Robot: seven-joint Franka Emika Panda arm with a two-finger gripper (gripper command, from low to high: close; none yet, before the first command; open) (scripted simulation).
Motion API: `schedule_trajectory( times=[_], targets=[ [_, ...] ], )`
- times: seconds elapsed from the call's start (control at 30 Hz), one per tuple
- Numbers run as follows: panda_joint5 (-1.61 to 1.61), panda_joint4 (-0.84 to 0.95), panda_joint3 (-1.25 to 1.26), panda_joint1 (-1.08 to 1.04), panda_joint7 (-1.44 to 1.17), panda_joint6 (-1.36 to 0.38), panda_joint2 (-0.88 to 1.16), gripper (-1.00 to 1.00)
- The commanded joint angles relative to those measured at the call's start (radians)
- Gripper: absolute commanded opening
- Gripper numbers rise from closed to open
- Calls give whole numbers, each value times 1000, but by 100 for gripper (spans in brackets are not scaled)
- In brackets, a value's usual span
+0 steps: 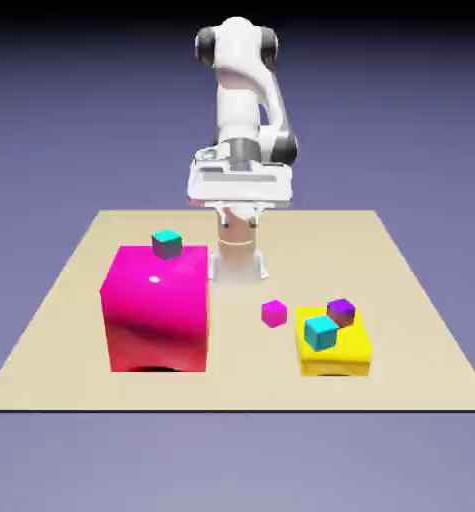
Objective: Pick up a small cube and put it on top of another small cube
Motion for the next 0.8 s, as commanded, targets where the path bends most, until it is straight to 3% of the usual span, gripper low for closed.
schedule_trajectory(
  times=[0.0, 0.33, 0.67, 0.7, 0.77],
  targets=[
    [10, -22, 33, 11, -13, -36, 36, 0],
    [95, -205, 305, 104, -123, -329, 333, 0],
    [-280, -174, -18, 300, 130, -10, 694, 0],
    [-280, -174, -19, 300, 130, -10, 694, -100],
    [-242, -178, 14, 280, 105, -41, 658, -100]
  ],
)
